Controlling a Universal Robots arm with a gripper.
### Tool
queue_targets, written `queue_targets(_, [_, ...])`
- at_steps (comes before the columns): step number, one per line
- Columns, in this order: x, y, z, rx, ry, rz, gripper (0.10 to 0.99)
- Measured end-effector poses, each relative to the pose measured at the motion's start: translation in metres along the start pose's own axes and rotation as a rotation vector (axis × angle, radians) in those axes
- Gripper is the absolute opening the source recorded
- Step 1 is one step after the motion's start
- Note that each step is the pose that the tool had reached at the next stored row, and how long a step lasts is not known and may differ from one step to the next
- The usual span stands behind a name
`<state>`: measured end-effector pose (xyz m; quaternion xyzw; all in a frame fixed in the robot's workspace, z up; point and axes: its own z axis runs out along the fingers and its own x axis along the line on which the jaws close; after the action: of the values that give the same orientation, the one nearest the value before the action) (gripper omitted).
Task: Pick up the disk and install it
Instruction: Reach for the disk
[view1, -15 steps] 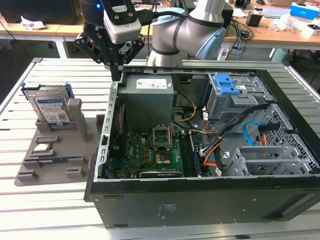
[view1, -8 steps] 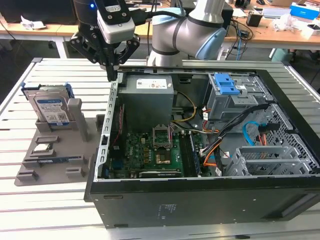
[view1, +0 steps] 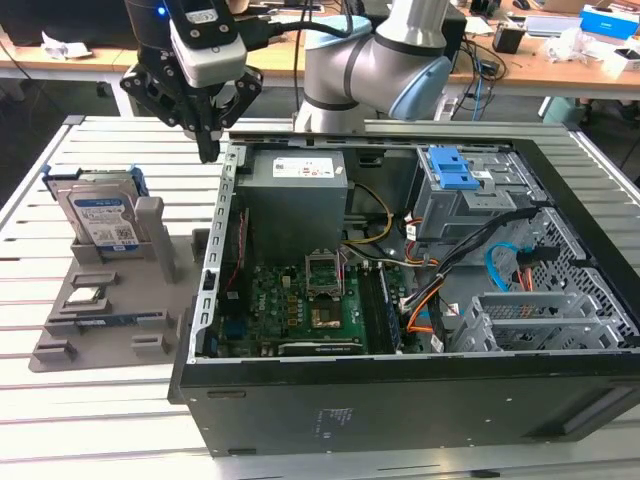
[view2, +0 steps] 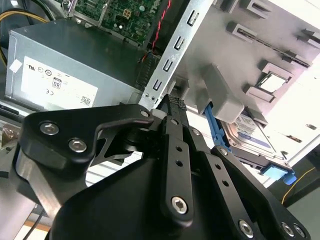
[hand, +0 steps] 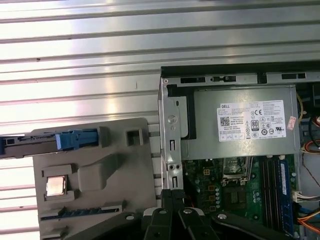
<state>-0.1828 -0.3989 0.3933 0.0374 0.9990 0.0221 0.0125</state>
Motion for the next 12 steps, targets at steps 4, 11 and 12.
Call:
queue_targets(4, [0.0086, -0.0006, -0.0002, 0.0, 0.0, 0.0, 0.106])
queue_targets(11, [0.0238, -0.0018, -0.0006, 0.0, 0.0, 0.0, 0.106])
queue_targets(12, [0.0269, -0.002, -0.0007, 0.0, 0.0, 0.0, 0.106])
